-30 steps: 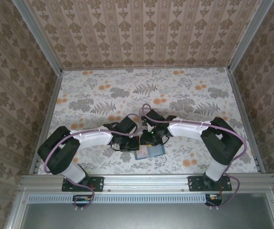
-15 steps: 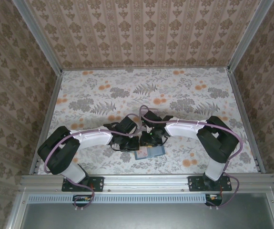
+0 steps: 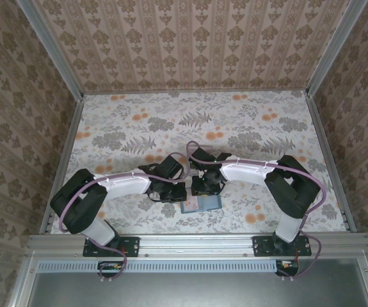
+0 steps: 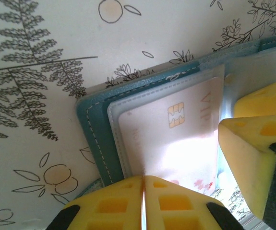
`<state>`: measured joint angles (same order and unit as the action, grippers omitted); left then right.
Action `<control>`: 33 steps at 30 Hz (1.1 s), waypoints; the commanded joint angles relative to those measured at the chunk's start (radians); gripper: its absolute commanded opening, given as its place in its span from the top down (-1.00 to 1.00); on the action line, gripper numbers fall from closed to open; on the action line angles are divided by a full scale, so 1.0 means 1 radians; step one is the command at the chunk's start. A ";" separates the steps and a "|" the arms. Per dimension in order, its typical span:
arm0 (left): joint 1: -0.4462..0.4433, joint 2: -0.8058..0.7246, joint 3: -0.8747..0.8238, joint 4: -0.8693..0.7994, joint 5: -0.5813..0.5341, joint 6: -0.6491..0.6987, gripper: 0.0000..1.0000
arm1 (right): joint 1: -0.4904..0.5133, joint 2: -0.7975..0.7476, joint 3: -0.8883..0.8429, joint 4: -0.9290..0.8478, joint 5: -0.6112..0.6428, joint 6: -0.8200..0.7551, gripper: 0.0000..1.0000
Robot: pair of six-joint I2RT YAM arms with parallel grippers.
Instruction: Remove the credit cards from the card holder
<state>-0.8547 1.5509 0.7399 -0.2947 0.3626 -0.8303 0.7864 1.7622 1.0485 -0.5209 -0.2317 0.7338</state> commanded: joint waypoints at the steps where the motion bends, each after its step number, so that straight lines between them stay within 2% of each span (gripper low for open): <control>1: 0.010 -0.005 -0.010 -0.069 -0.027 0.026 0.77 | 0.007 -0.046 -0.008 0.006 -0.029 0.021 0.42; 6: 0.011 -0.007 -0.011 -0.068 -0.027 0.026 0.78 | 0.006 -0.043 -0.022 0.079 -0.106 0.056 0.43; 15: 0.012 -0.006 -0.005 -0.072 -0.025 0.028 0.78 | 0.005 0.015 -0.031 0.098 -0.103 0.057 0.44; 23: 0.011 -0.013 0.001 -0.091 -0.035 0.031 0.66 | 0.006 0.041 -0.026 0.024 -0.018 0.025 0.41; 33: 0.012 -0.002 -0.008 -0.095 -0.040 0.033 0.63 | 0.010 0.008 0.001 -0.071 0.063 -0.005 0.42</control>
<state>-0.8490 1.5452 0.7403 -0.3134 0.3626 -0.8177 0.7902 1.7794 1.0443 -0.4778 -0.2604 0.7506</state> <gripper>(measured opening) 0.185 0.293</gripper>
